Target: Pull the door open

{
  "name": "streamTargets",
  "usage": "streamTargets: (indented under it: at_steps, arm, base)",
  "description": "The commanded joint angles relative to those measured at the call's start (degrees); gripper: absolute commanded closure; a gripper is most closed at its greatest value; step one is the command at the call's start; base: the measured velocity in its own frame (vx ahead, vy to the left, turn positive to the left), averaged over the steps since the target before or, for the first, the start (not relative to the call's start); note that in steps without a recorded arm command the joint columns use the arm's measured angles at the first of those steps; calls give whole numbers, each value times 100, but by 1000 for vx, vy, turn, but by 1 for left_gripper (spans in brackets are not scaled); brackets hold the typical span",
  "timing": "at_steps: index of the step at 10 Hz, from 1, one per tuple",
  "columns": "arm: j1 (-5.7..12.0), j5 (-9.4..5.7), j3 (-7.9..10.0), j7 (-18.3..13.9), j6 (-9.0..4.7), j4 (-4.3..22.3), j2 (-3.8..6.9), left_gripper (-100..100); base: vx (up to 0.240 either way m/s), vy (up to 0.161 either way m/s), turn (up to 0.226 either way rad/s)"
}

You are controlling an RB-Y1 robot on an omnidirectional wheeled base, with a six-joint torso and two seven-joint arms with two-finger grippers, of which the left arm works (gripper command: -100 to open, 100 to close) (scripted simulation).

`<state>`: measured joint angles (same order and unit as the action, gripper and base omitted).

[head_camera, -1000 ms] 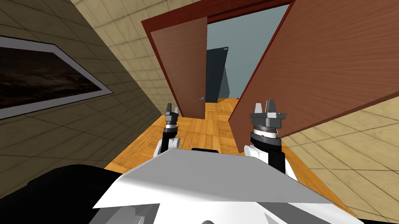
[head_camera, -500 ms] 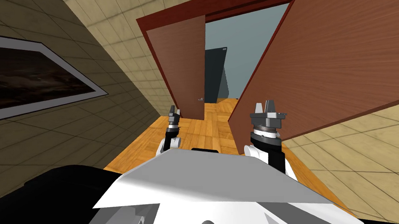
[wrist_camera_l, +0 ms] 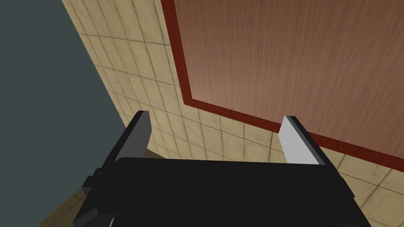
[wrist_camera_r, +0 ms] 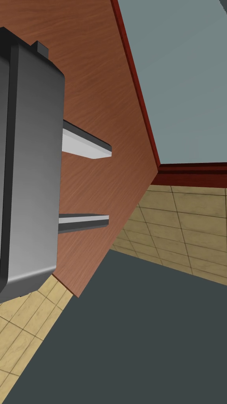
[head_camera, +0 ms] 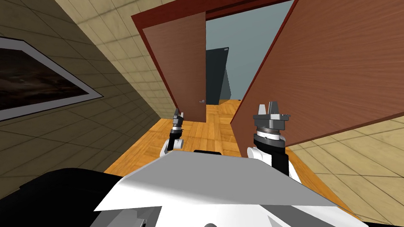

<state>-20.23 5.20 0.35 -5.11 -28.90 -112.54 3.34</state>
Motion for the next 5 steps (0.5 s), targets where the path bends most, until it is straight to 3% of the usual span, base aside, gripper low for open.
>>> streamTargets:
  at_steps: [1, 5]
  arm:
    - [87, -8, -8, 6, -67, 241, 14, -100]
    - [321, -66, 35, -27, -223, 864, 113, -100]
  base:
    - [100, -28, -27]
    - [97, -21, -33]
